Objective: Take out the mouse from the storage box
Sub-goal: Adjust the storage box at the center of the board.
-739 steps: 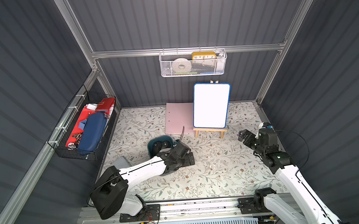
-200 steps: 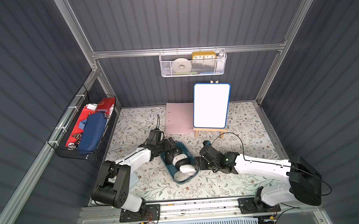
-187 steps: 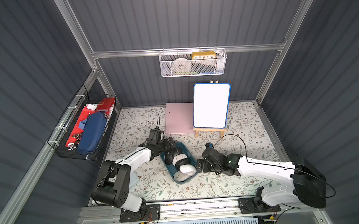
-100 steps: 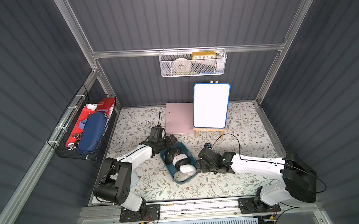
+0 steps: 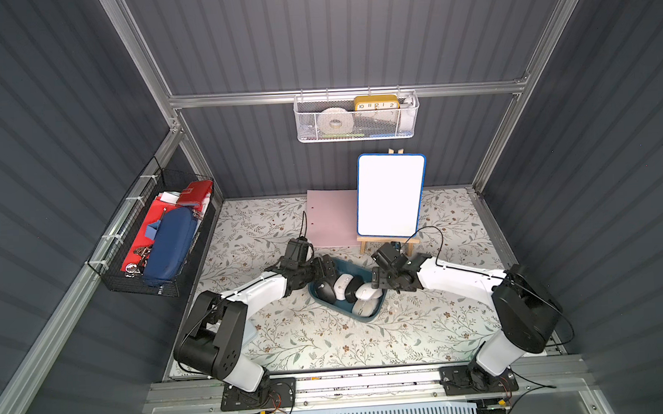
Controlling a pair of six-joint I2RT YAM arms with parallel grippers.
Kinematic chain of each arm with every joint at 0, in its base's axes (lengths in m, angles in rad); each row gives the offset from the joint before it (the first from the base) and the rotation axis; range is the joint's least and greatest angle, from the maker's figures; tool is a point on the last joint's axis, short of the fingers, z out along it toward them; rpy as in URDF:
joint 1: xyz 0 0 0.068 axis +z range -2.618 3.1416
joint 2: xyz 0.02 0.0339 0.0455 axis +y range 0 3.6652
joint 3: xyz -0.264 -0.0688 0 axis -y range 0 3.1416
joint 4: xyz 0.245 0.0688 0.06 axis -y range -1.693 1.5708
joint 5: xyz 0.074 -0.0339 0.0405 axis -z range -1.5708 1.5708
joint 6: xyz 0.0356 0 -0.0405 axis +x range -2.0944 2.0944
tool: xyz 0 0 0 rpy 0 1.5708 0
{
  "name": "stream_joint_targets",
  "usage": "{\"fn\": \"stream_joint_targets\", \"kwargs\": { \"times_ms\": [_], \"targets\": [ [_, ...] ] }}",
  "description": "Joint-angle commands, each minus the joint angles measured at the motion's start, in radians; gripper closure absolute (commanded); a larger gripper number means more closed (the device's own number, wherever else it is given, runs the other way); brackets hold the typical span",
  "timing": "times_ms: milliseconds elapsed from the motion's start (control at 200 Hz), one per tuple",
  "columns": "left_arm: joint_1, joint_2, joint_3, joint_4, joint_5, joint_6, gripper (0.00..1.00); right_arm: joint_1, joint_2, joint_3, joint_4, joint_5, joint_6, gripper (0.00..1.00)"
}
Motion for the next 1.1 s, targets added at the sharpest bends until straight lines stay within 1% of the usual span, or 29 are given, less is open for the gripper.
{"fn": "stream_joint_targets", "kwargs": {
  "times_ms": [0, 225, 370, 465, 535, 620, 675, 765, 820, 840, 876, 926, 986, 1096],
  "targets": [
    [-0.025, 0.014, 0.03, 0.035, 0.026, -0.038, 0.01, -0.061, 0.041, 0.043, -0.018, 0.033, -0.055, 0.06],
    [-0.099, 0.103, 0.123, 0.054, 0.028, -0.054, 0.01, -0.182, 0.072, 0.073, -0.001, 0.023, -0.097, 0.05],
    [-0.132, 0.139, 0.151, 0.057, 0.021, -0.065, 0.01, -0.235, 0.054, 0.065, -0.006, 0.021, -0.116, 0.05],
    [-0.135, 0.128, 0.139, 0.053, 0.012, -0.067, 0.01, -0.246, -0.002, 0.046, -0.024, 0.031, -0.118, 0.05],
    [-0.135, 0.104, 0.128, 0.027, -0.023, -0.06, 0.01, -0.245, -0.067, 0.021, -0.036, 0.028, -0.103, 0.05],
    [-0.135, 0.053, 0.106, -0.01, -0.058, -0.044, 0.0, -0.244, -0.171, -0.021, -0.05, -0.013, -0.068, 0.06],
    [-0.135, 0.008, 0.093, -0.044, -0.113, -0.044, 0.01, -0.237, -0.25, -0.05, -0.06, -0.039, -0.025, 0.06],
    [-0.135, -0.065, 0.081, -0.105, -0.215, -0.033, 0.01, -0.203, -0.375, -0.101, -0.062, -0.062, 0.082, 0.07],
    [-0.135, -0.106, 0.067, -0.128, -0.266, -0.019, 0.0, -0.159, -0.437, -0.127, -0.06, -0.059, 0.162, 0.08],
    [-0.135, -0.126, 0.062, -0.132, -0.282, -0.015, 0.01, -0.139, -0.442, -0.135, -0.06, -0.049, 0.195, 0.08],
    [-0.133, -0.154, 0.049, -0.133, -0.306, -0.008, 0.01, -0.1, -0.493, -0.148, -0.069, -0.024, 0.255, 0.09],
    [-0.133, -0.189, 0.029, -0.129, -0.333, -0.001, 0.01, -0.044, -0.521, -0.165, -0.077, 0.012, 0.349, 0.1],
    [-0.132, -0.218, 0.01, -0.119, -0.355, 0.007, 0.01, 0.015, -0.538, -0.189, -0.044, 0.036, 0.42, 0.1],
    [-0.132, -0.248, -0.011, -0.11, -0.385, 0.013, 0.0, 0.09, -0.514, -0.198, -0.007, 0.059, 0.55, 0.11]
  ]
}}
